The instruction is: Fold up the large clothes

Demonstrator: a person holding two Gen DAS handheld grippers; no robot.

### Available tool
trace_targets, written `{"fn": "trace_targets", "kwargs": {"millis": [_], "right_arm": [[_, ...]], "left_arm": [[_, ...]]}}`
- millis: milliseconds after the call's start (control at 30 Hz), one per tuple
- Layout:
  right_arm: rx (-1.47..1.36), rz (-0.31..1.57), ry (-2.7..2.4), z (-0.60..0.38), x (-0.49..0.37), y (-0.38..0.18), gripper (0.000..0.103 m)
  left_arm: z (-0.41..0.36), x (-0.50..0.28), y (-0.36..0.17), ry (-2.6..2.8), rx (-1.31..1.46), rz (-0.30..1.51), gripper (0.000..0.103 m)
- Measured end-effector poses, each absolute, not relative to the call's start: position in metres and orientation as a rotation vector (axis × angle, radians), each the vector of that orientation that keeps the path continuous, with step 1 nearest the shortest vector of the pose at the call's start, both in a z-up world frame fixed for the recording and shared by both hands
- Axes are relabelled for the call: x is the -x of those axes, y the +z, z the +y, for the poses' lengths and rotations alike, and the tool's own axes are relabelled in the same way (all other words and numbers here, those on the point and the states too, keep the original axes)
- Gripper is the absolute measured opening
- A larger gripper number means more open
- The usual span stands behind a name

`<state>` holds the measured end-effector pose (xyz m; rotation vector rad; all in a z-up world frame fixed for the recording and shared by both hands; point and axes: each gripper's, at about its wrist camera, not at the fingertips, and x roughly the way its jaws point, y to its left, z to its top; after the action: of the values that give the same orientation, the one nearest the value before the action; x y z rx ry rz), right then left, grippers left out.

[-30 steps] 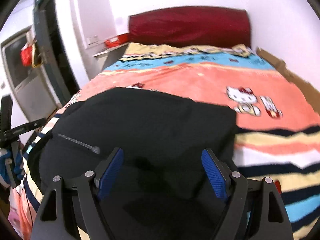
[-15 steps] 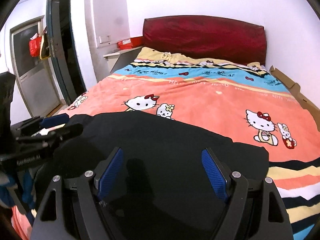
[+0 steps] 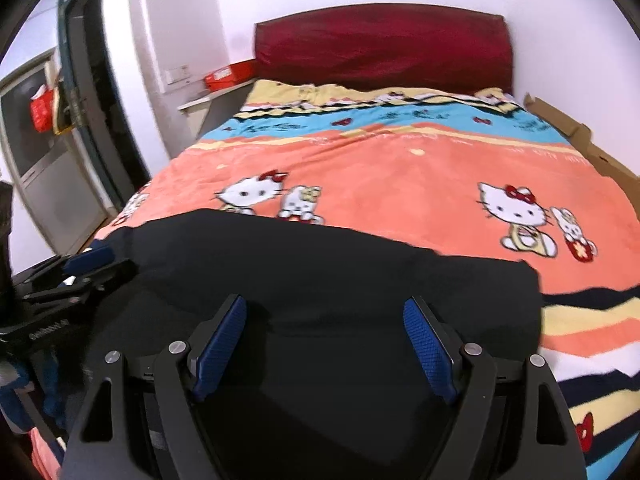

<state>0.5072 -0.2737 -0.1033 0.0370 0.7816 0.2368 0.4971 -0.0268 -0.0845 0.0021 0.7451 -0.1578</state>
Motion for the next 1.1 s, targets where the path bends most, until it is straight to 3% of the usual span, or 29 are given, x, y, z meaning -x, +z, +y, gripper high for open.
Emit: {"fn": "trace_targets", "kwargs": {"millis": [500,767,1100], "right_arm": [[-0.086,0.839,0.045,-0.333,-0.507,-0.123,0.086],[-0.067,0.718,0.188,-0.291,-0.432,-0.098,0.086],[-0.092,0.816,0.099,-0.335,-0.391,-0.139,0.088]], "left_arm": [[0.023,-0.499,-0.099,0.016,0.03,0.825,0.061],[0.032,-0.429,-0.089,-0.104,0.087,0.749,0.061],[0.072,-0.381,-0.117,-0.002,0.107,0.783,0.061]]}}
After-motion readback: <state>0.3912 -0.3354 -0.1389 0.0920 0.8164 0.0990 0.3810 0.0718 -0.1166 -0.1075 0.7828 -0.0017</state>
